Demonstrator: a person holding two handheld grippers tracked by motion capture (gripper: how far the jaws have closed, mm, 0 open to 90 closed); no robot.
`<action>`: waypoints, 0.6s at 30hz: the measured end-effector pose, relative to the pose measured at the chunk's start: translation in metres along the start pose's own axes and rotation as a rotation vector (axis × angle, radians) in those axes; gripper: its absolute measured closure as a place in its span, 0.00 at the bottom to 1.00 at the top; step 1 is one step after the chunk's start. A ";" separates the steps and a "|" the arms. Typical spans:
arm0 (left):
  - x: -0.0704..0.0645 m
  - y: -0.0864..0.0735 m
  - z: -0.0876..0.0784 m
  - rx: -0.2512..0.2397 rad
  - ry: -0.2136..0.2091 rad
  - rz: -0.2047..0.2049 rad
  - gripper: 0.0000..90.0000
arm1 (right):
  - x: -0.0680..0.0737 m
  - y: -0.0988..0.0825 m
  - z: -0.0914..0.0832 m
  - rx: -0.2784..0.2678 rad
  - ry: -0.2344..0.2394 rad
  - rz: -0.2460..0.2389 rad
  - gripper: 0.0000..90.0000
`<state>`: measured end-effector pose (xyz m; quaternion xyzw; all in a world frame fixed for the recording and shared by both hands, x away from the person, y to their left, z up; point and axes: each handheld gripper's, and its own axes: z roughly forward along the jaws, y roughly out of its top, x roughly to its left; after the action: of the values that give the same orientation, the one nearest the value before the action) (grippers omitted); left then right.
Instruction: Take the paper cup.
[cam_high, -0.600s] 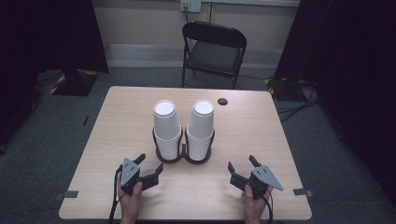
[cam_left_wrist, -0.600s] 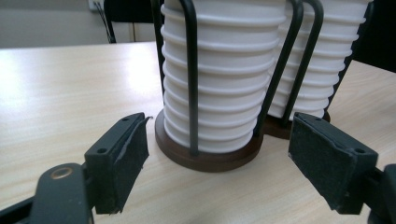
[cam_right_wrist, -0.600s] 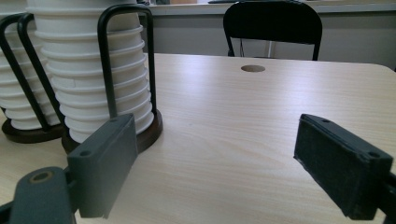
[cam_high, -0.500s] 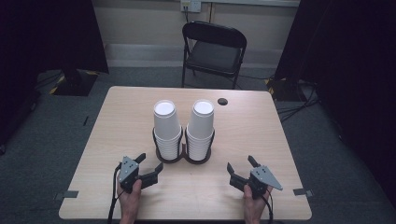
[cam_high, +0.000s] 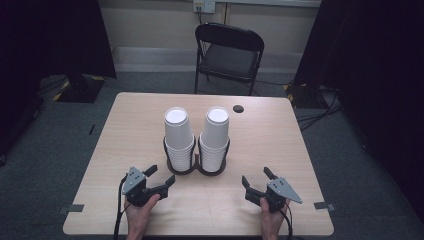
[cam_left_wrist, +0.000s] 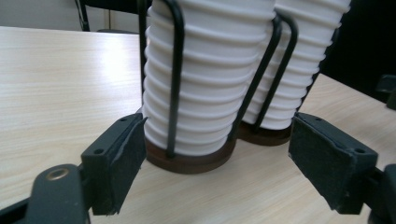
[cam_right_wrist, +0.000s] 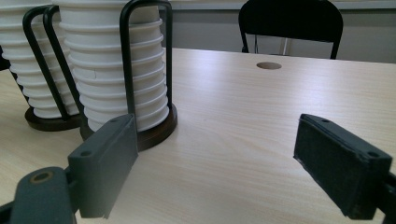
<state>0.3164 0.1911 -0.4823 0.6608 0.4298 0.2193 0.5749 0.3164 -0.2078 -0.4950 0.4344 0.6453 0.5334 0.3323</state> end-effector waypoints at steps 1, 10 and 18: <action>-0.002 0.003 -0.001 -0.005 -0.012 0.001 0.21 | 0.000 0.000 0.000 0.001 -0.001 0.001 0.14; -0.019 0.022 -0.003 -0.008 -0.064 0.048 0.24 | -0.001 0.001 0.001 0.015 -0.002 0.011 0.15; -0.035 0.040 -0.010 -0.060 -0.122 0.108 0.33 | -0.001 0.001 0.002 0.023 -0.005 0.013 0.15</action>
<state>0.3023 0.1694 -0.4346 0.6777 0.3511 0.2220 0.6068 0.3191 -0.2077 -0.4947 0.4438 0.6476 0.5270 0.3255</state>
